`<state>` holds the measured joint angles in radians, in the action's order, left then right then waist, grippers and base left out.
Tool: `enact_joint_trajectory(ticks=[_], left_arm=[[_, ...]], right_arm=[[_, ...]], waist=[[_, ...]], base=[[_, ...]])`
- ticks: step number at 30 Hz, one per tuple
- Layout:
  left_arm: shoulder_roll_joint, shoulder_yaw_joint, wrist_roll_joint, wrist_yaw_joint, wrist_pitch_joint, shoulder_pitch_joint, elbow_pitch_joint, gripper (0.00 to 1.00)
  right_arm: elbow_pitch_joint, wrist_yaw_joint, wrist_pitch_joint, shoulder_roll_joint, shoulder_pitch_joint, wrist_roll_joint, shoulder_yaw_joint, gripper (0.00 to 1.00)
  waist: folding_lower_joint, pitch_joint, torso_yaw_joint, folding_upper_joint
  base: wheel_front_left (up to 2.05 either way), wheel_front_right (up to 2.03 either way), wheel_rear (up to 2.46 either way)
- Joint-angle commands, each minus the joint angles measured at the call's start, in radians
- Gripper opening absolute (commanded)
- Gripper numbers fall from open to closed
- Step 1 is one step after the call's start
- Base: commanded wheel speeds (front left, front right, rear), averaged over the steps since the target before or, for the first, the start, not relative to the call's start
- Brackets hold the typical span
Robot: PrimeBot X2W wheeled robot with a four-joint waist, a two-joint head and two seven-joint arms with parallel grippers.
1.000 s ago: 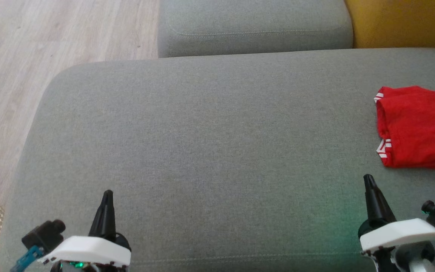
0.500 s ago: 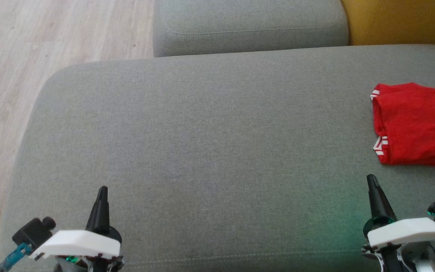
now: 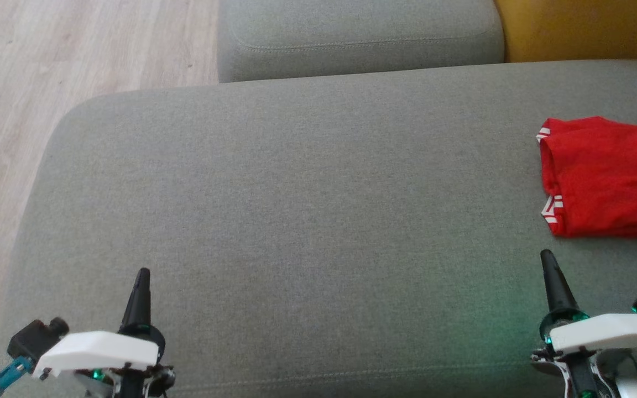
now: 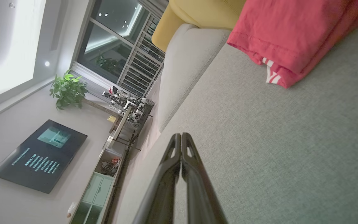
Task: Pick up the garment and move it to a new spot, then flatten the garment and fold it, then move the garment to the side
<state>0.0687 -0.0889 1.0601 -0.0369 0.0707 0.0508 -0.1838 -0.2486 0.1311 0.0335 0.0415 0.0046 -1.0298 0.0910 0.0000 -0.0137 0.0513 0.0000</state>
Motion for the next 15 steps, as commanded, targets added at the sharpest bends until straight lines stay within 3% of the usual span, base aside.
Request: enact_joint_trajectory(ticks=[1, 15], left_arm=[[0.017, 0.030, 0.030, -0.011, -0.006, -0.060, 0.025, 0.00], [0.017, 0.069, 0.206, -0.037, -0.049, -0.089, -0.001, 0.00]], right_arm=[[0.028, 0.000, -0.008, 0.007, -0.057, -0.031, -0.007, 0.00], [0.020, 0.000, -0.052, 0.008, -0.075, -0.204, 0.002, 0.00]], waist=[[0.0000, 0.001, -0.001, 0.0000], [0.0000, 0.006, -0.017, 0.0000]], base=[[0.00, 0.00, 0.00], [0.00, 0.00, 0.00]])
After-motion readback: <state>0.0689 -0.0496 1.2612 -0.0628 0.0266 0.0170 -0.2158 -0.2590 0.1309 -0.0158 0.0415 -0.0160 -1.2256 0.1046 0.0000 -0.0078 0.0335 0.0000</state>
